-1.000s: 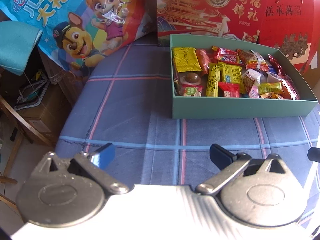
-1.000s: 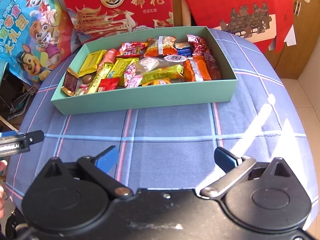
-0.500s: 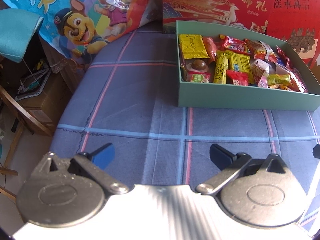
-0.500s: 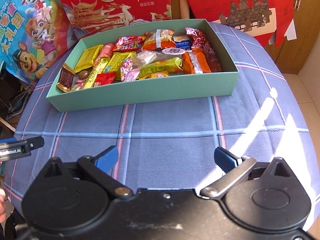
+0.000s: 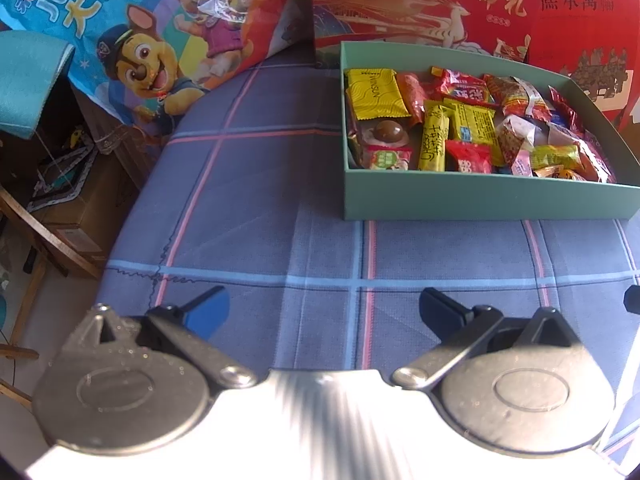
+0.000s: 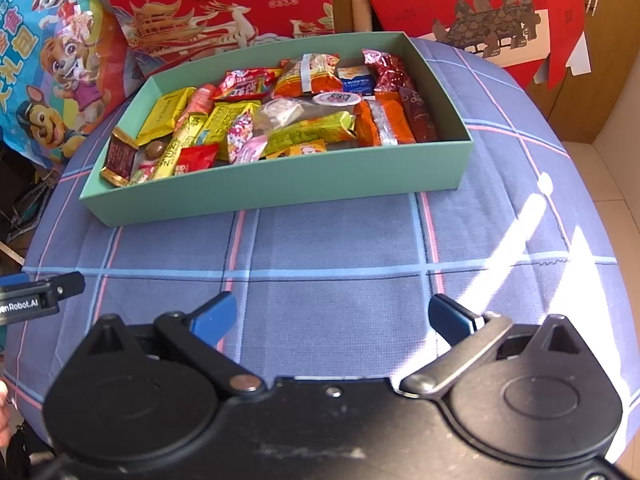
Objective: Organize snacks
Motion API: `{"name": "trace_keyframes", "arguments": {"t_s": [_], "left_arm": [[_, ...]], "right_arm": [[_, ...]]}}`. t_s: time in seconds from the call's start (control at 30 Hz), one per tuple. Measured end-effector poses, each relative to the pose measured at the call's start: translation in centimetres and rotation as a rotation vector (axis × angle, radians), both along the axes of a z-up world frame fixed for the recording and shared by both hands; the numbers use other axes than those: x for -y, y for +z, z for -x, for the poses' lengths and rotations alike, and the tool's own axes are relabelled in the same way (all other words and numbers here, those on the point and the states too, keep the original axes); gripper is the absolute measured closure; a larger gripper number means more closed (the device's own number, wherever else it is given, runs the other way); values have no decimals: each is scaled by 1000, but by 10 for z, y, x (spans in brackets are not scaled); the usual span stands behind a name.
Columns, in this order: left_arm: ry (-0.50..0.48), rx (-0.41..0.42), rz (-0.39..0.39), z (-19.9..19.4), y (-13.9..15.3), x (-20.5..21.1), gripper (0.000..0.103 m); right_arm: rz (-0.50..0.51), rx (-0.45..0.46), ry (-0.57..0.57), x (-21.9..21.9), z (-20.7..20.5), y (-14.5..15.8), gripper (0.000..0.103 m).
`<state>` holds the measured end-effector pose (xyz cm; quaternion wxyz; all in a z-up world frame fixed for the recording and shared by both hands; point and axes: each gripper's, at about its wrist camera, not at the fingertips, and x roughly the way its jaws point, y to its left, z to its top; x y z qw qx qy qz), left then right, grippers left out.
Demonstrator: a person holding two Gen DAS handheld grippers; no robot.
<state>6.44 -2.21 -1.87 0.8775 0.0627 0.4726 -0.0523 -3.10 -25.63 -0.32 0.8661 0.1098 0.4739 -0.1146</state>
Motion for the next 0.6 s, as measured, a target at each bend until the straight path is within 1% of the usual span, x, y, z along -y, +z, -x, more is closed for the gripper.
{"name": "trace_keyframes", "arguments": {"t_s": [0.27, 0.53, 0.6], "left_arm": [[-3, 2, -6, 1, -1, 1, 0], [-25, 11, 9, 2, 1, 0, 0], [-27, 0, 26, 2, 1, -1, 0]], "right_arm": [[11, -4, -2, 1, 0, 0, 0], [10, -12, -6, 1, 0, -2, 0], [11, -13, -6, 1, -1, -2, 0]]}}
